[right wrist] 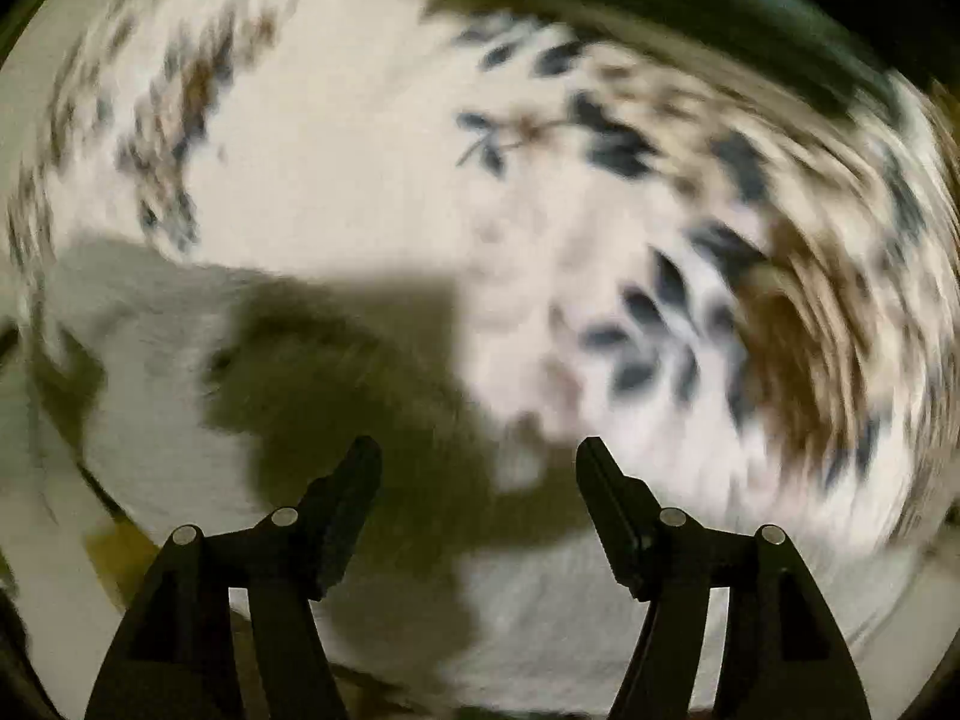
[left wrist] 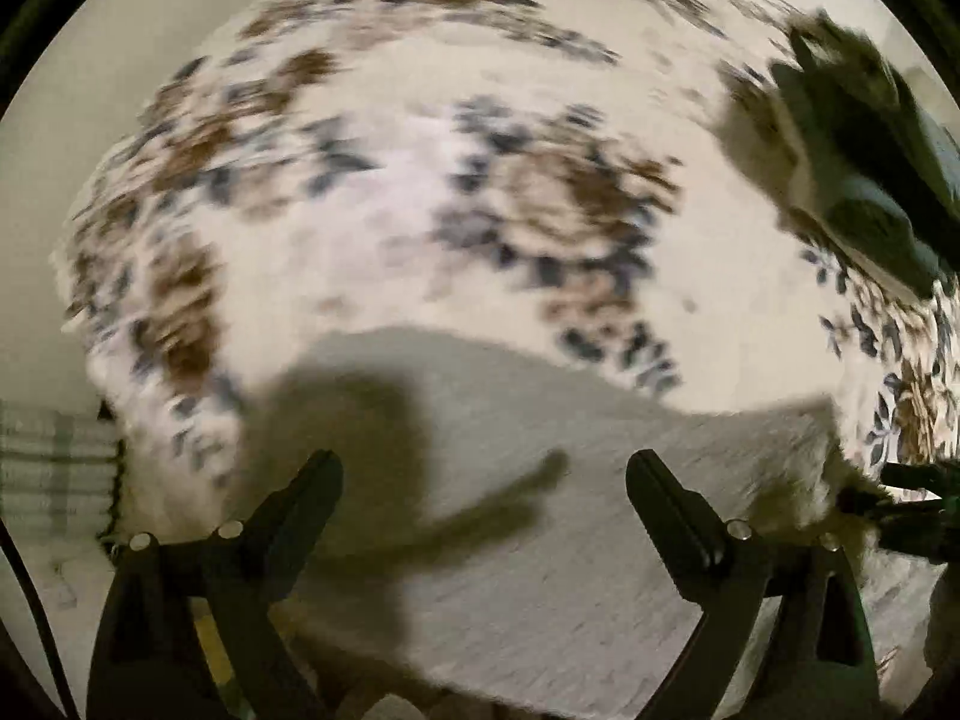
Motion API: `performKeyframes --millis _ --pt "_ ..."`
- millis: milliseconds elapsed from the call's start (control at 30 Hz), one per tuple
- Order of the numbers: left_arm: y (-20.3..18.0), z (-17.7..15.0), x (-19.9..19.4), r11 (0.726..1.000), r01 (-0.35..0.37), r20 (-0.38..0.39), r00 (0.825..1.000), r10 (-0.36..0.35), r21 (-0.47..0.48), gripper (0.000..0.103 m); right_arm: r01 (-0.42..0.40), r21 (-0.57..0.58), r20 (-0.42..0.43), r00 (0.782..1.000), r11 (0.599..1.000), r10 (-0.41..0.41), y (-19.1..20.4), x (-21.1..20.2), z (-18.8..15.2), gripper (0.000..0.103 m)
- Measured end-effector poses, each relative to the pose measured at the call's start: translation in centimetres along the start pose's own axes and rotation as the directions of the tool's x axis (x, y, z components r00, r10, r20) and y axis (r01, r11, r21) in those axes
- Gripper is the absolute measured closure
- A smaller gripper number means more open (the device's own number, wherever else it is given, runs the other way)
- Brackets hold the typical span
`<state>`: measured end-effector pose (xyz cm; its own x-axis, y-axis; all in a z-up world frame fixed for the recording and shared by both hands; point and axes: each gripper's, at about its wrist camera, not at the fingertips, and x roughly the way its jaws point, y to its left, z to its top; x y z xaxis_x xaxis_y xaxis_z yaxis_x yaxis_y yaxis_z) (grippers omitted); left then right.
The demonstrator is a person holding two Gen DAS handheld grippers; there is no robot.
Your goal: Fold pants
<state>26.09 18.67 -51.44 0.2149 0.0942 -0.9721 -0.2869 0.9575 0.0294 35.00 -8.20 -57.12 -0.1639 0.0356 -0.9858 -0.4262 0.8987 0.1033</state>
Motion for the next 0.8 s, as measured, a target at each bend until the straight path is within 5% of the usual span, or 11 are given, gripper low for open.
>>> performKeyframes --millis 67,167,300,400,533,567,700,767,800 --pt "-2.2 0.9 1.4 0.999 0.001 -0.016 1.0 -0.001 0.04 0.006 0.0 -0.115 -0.049 0.999 0.993 -0.006 0.7 1.0 0.4 0.092" --pt "-3.3 2.0 3.7 0.998 -0.027 -0.038 0.999 0.029 0.061 0.006 0.005 0.015 0.008 1.0 1.0 -0.006 -2.2 -0.2 0.2 0.096" --pt "-1.9 3.3 6.4 0.999 -0.032 -0.094 0.995 0.032 -0.004 0.006 -0.109 0.264 0.037 0.994 0.958 0.103 -6.8 -0.3 -0.8 0.095" --pt "-0.8 3.9 7.1 0.998 -0.02 -0.112 0.994 0.014 -0.055 0.007 -0.182 0.307 0.055 0.983 0.934 0.174 -7.4 -2.1 -1.4 0.083" --pt "-0.2 4.2 7.3 0.998 -0.012 -0.116 0.993 0.005 -0.067 0.007 -0.29 0.265 0.177 0.952 0.92 0.249 -5.5 -6.7 -1.2 0.033" --pt "-0.2 4.2 7.2 0.998 -0.01 -0.113 0.994 0.002 -0.067 0.007 -0.298 0.24 0.171 0.95 0.924 0.262 -4.4 -6.9 -0.8 0.031" --pt "-0.5 4.5 5.6 0.999 -0.012 -0.074 0.997 0.008 -0.05 0.007 -0.228 0.079 0.052 0.973 0.971 0.224 0.8 -4.5 2.5 0.038" --pt "-1.2 4.2 4.4 0.999 -0.017 -0.047 0.999 0.016 -0.032 0.007 -0.119 0.008 -0.002 0.993 0.993 0.119 2.2 -2.9 3.7 0.088" --pt "-1.6 4.1 3.6 1.0 -0.022 -0.033 0.999 0.022 -0.022 0.007 -0.078 0.022 0.023 0.997 0.997 0.078 1.8 -2.8 3.2 0.088"
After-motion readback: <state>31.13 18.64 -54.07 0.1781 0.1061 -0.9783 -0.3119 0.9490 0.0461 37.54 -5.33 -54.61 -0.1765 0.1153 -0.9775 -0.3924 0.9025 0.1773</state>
